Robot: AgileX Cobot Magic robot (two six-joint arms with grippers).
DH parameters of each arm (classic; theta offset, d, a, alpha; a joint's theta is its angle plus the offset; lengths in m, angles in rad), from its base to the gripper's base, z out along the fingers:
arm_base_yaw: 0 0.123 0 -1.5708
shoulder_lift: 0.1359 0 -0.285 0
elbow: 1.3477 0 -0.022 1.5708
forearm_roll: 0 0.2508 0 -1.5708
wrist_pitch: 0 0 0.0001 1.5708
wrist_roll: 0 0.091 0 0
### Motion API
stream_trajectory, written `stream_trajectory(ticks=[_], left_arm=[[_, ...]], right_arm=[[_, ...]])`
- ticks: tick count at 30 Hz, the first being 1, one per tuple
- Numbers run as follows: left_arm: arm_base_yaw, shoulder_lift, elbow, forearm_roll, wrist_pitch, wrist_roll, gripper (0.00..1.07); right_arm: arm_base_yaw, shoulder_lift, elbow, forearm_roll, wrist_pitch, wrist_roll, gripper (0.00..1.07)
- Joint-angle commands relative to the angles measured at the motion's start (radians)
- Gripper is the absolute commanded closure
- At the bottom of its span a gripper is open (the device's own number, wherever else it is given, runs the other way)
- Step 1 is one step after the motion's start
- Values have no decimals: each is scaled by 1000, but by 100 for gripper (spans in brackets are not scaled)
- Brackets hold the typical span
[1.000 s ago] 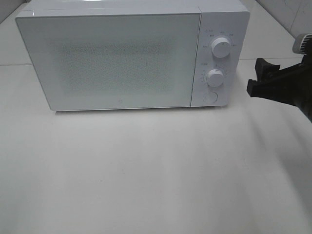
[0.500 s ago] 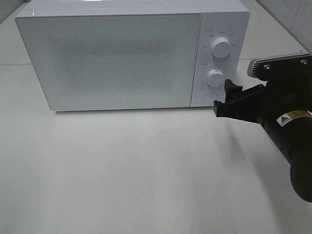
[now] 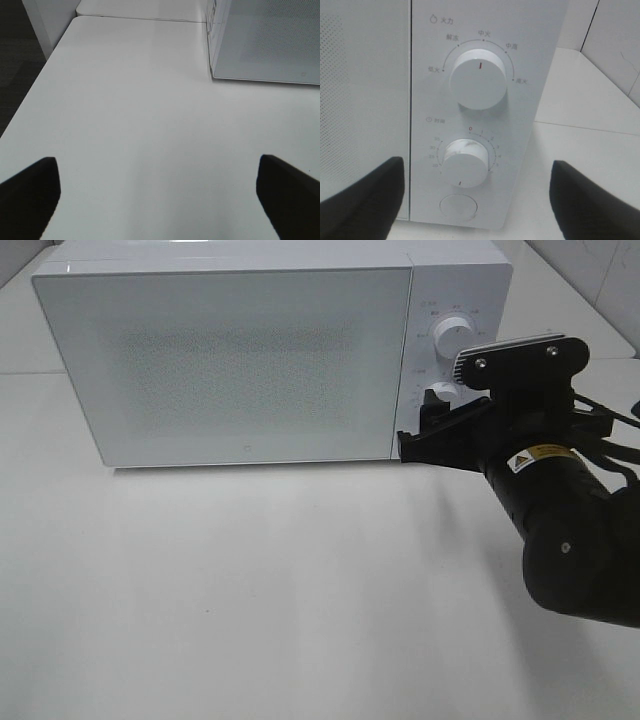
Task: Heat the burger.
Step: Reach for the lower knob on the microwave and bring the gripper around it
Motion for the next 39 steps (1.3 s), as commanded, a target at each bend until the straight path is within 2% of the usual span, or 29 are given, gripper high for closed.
stream_trajectory(ticks=[1, 5, 12, 19, 39], left_arm=[[0, -16, 0, -4, -12, -6, 6], [0, -16, 0, -4, -12, -6, 6], [0, -16, 0, -4, -12, -6, 6], [0, -16, 0, -4, -12, -6, 6], [0, -16, 0, -4, -12, -6, 6]], right_arm=[[3, 23, -20, 11, -118, -15, 31], [3, 25, -24, 5, -117, -12, 31], [-60, 34, -36, -38, -110, 45, 31], [-60, 80, -40, -67, -116, 56, 31], [-71, 222, -202, -76, -113, 67, 31]])
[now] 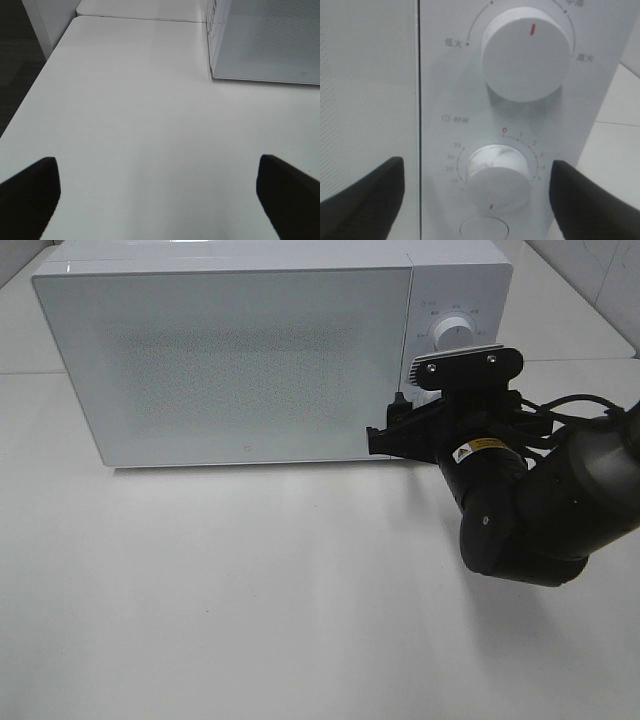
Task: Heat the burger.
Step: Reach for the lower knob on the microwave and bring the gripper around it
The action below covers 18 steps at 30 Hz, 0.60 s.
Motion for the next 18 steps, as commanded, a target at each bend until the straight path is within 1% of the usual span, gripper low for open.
stream_trajectory(ticks=[1, 6, 10, 12, 18], left_arm=[[0, -16, 0, -4, -12, -6, 6], [0, -16, 0, -4, -12, -6, 6], [0, -16, 0, -4, -12, -6, 6], [0, -16, 0, -4, -12, -6, 6], [0, -16, 0, -4, -12, -6, 6]], right_arm=[[-13, 8, -22, -8, -114, 1, 31], [-37, 13, -46, -3, -107, 2, 31], [-41, 21, -54, -6, -105, 2, 31], [-41, 48, -80, -9, -84, 2, 31], [-41, 65, -92, -2, -88, 2, 31]])
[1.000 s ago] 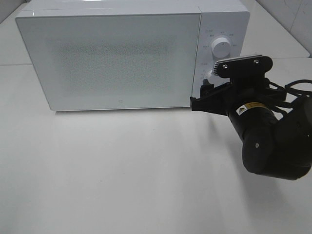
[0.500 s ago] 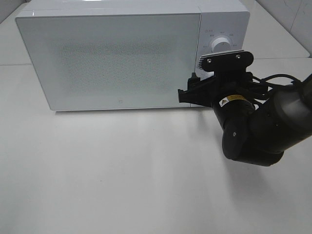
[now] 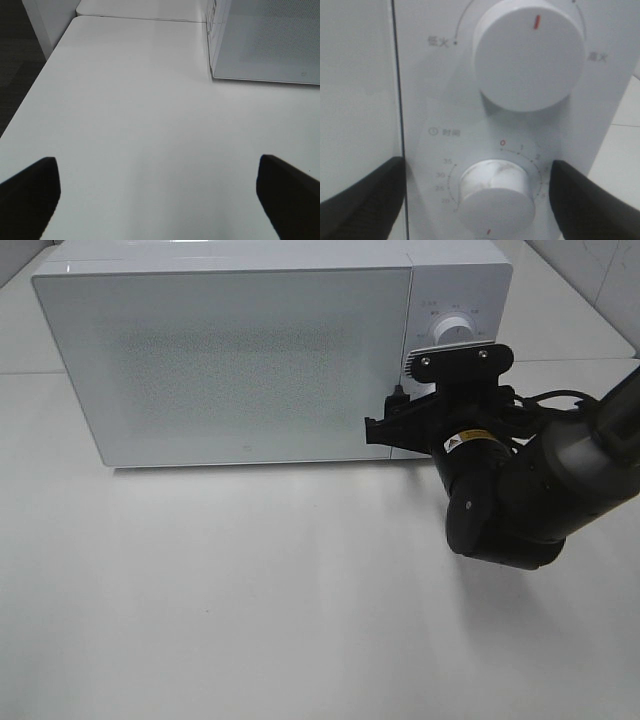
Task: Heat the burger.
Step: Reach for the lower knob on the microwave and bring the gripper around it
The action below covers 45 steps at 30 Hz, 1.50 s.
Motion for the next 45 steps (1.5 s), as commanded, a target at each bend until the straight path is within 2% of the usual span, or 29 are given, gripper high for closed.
stream_trajectory(ticks=[1, 6, 8, 9, 12, 14, 15, 16, 17, 18, 19, 20, 21, 22, 36, 41, 43, 44, 45], left_arm=[[0, -16, 0, -4, -12, -6, 6], [0, -16, 0, -4, -12, -6, 6], [0, -16, 0, -4, -12, -6, 6], [0, -16, 0, -4, -12, -6, 6], [0, -16, 0, -4, -12, -6, 6], [0, -16, 0, -4, -12, -6, 6], [0, -16, 0, -4, -12, -6, 6], [0, -16, 0, -4, -12, -6, 6], [0, -16, 0, -4, -12, -6, 6], [0, -16, 0, -4, -12, -6, 6], [0, -16, 0, -4, -12, -6, 6], [0, -16, 0, -4, -12, -6, 6], [0, -16, 0, -4, -12, -6, 6], [0, -16, 0, -4, -12, -6, 6], [0, -16, 0, -4, -12, -6, 6], [0, -16, 0, -4, -12, -6, 6], [0, -16, 0, -4, -12, -6, 6], [0, -16, 0, -4, -12, -6, 6], [0, -16, 0, -4, -12, -6, 6]], right_arm=[[-5, 1, -14, 3, -91, 2, 32], [-12, 2, -14, 3, -94, 2, 35], [-12, 2, -14, 3, -94, 2, 37], [-12, 2, -14, 7, -100, 2, 42], [-12, 2, -14, 9, -105, 2, 45], [-12, 2, -14, 9, -107, 2, 65], [-12, 2, -14, 9, -107, 2, 65], [-12, 2, -14, 9, -104, 2, 70], [-12, 2, -14, 8, -88, 2, 83], [-12, 2, -14, 8, -88, 2, 83], [-12, 2, -14, 4, -75, 2, 93], [-12, 2, -14, -3, -67, 2, 98], [-12, 2, -14, -3, -67, 2, 98], [-12, 2, -14, -20, -59, 10, 105], [-12, 2, -14, -75, -74, 217, 107], [-12, 2, -14, -124, -101, 443, 107], [-12, 2, -14, -139, -109, 599, 107], [-12, 2, -14, -139, -109, 599, 107], [-12, 2, -14, -139, -109, 714, 107]])
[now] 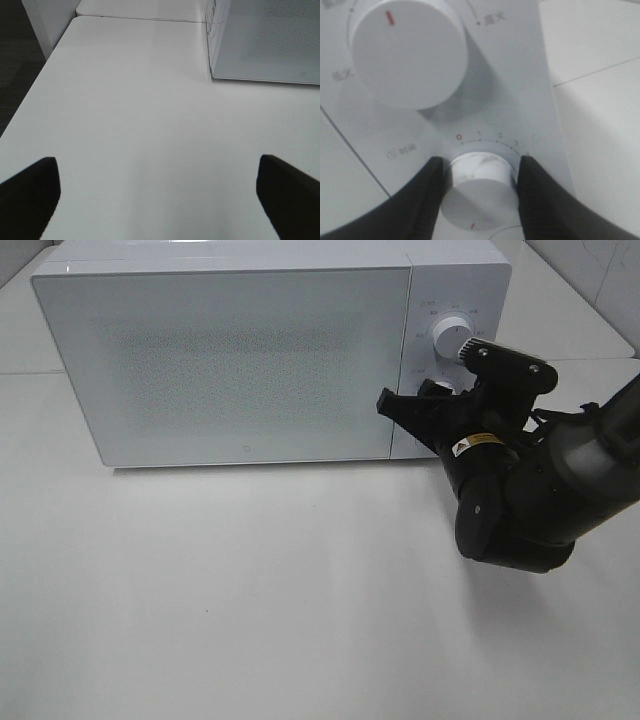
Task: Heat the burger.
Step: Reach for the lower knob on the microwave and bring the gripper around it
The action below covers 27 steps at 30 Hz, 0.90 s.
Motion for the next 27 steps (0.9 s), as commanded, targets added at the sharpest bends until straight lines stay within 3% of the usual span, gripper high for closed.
stream_trajectory(ticks=[1, 9, 16, 27], left_arm=[[0, -16, 0, -4, -12, -6, 6], [0, -16, 0, -4, -12, -6, 6], [0, -16, 0, -4, -12, -6, 6], [0, -16, 0, -4, -12, -6, 6]], right_arm=[[2, -1, -30, -116, -95, 251, 107], [2, -1, -30, -144, -103, 787, 107], [2, -1, -30, -164, -112, 1037, 107], [2, -1, -30, -178, -158, 998, 107]])
